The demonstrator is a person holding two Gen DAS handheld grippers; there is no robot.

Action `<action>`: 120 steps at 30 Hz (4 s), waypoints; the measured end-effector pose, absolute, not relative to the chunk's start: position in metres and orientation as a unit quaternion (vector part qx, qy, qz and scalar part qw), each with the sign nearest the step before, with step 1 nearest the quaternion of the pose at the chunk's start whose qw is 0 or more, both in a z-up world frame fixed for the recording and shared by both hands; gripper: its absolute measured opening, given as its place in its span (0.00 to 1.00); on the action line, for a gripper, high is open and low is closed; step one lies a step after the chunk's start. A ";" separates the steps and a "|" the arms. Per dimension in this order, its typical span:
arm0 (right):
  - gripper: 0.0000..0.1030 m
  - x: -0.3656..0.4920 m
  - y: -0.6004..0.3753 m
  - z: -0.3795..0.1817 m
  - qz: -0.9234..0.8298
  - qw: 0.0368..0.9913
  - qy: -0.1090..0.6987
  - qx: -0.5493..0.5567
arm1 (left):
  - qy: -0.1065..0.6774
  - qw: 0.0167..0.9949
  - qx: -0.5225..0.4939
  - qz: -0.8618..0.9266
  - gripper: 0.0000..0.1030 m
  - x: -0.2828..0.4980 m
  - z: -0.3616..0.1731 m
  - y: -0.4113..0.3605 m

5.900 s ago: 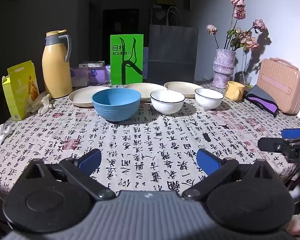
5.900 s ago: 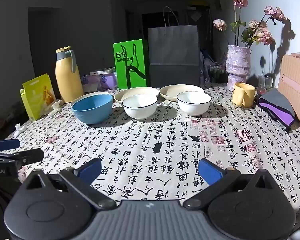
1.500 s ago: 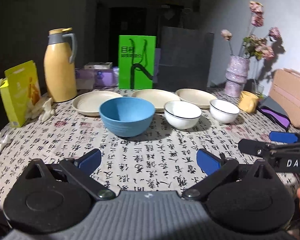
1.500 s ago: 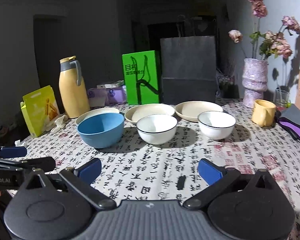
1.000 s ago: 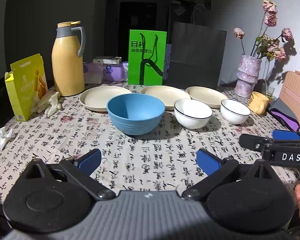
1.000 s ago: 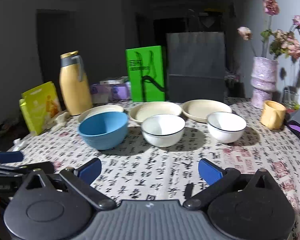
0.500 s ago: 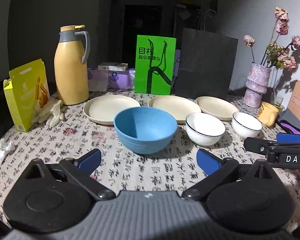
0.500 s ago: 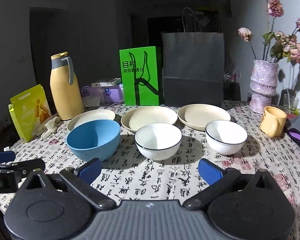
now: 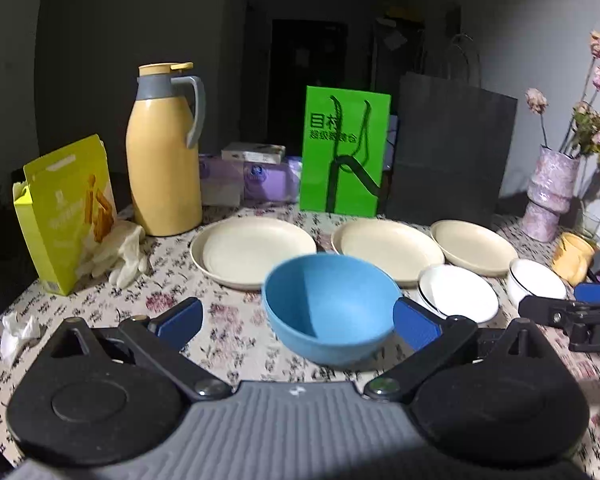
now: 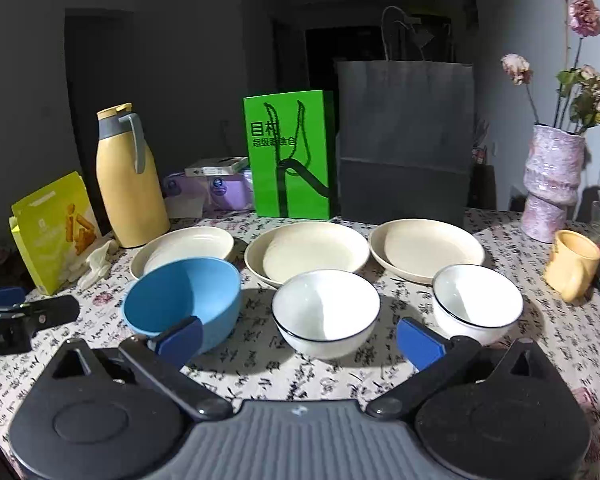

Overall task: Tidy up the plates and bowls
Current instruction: 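Move both grippers toward the cream plate beside the yellow thermos, then close both grippers side by side on the cream plate's rim, then lift the cream plate with both grippers and carry it back across the table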

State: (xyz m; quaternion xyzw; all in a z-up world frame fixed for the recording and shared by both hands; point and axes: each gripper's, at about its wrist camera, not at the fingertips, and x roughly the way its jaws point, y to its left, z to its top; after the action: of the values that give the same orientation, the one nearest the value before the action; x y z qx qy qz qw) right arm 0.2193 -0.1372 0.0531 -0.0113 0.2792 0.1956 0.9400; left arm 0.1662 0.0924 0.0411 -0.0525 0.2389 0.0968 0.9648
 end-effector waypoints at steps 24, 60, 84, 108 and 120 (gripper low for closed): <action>1.00 0.343 -0.040 0.068 0.288 0.904 0.315 -0.024 | 0.231 0.931 -0.177 0.219 1.00 0.236 0.065 0.199; 0.75 0.487 0.087 0.012 0.253 0.881 0.396 -0.063 | 0.288 0.874 -0.298 0.252 0.89 0.367 -0.047 0.298; 0.08 0.522 0.126 -0.046 0.214 0.855 0.460 -0.105 | 0.342 0.865 -0.299 0.212 0.10 0.385 -0.072 0.292; 0.07 0.486 0.120 -0.010 0.246 0.890 0.367 -0.110 | 0.264 0.901 -0.250 0.235 0.10 0.367 -0.042 0.278; 0.07 0.460 0.099 0.019 0.256 0.910 0.315 -0.086 | 0.214 0.921 -0.240 0.219 0.10 0.348 -0.020 0.266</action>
State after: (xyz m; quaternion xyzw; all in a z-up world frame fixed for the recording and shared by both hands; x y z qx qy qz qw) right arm 0.4603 0.0992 0.0191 -0.0863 0.3151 0.2557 0.9099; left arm 0.3481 0.2661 -0.0196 -0.2399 0.2138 0.2189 0.9213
